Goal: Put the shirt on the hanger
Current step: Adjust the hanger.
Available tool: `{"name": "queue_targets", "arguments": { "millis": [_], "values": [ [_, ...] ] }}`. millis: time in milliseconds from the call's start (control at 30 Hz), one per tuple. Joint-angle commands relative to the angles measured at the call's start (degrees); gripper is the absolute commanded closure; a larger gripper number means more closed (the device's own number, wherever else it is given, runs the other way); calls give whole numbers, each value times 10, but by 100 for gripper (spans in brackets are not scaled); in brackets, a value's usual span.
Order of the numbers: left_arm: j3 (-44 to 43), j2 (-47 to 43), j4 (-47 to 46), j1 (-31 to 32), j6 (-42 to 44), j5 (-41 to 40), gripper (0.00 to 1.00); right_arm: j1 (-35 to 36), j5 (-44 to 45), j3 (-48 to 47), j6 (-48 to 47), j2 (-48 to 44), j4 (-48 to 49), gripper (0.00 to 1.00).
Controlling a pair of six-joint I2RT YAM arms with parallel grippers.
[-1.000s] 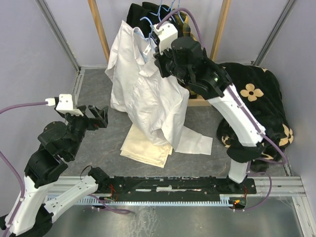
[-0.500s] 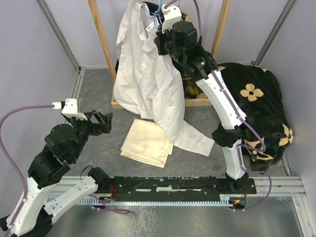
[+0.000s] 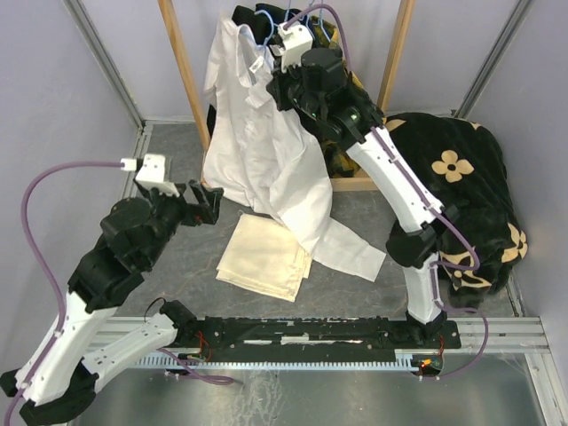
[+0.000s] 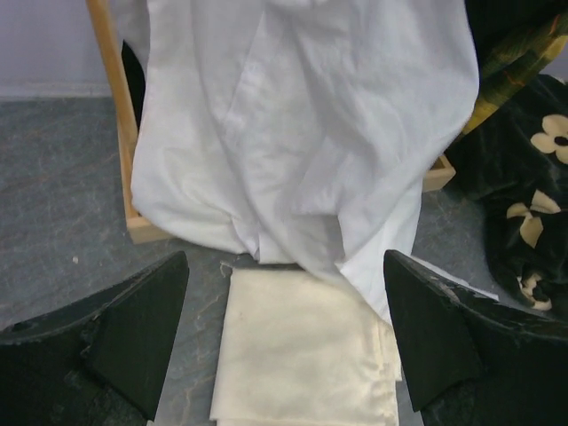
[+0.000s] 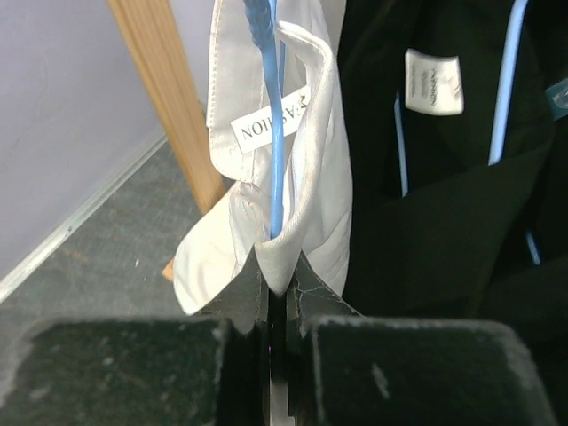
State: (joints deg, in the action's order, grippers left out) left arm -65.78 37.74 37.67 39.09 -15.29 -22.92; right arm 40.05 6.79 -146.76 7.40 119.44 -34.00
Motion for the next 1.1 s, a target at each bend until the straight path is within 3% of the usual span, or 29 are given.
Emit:
{"name": "queue_targets", "arguments": {
  "millis": [0, 100, 267, 367, 500, 633, 833, 1067],
  "values": [
    [-76, 56, -103, 1, 92, 52, 4, 0, -73, 127, -15, -137, 42, 99],
    [-106, 76, -145, 1, 160, 82, 4, 1, -113, 238, -24, -224, 46, 100],
    [-157, 97, -173, 1, 278, 199, 6, 2, -192, 303, -45, -304, -36, 100],
    [-197, 110, -160, 1, 303, 273, 7, 2, -248, 360, -57, -357, -58, 100],
    [-198, 117, -199, 1, 257, 316, 6, 4, -269, 458, -40, -435, -28, 100],
    [-162, 121, -288, 1, 182, 344, 5, 18, -208, 518, 24, -487, 15, 100],
    [-130, 152, -357, 1, 134, 372, 4, 88, -120, 520, 64, -484, 7, 100],
    [-127, 193, -366, 1, 141, 392, 6, 116, -125, 506, 88, -460, 21, 100]
  ]
}}
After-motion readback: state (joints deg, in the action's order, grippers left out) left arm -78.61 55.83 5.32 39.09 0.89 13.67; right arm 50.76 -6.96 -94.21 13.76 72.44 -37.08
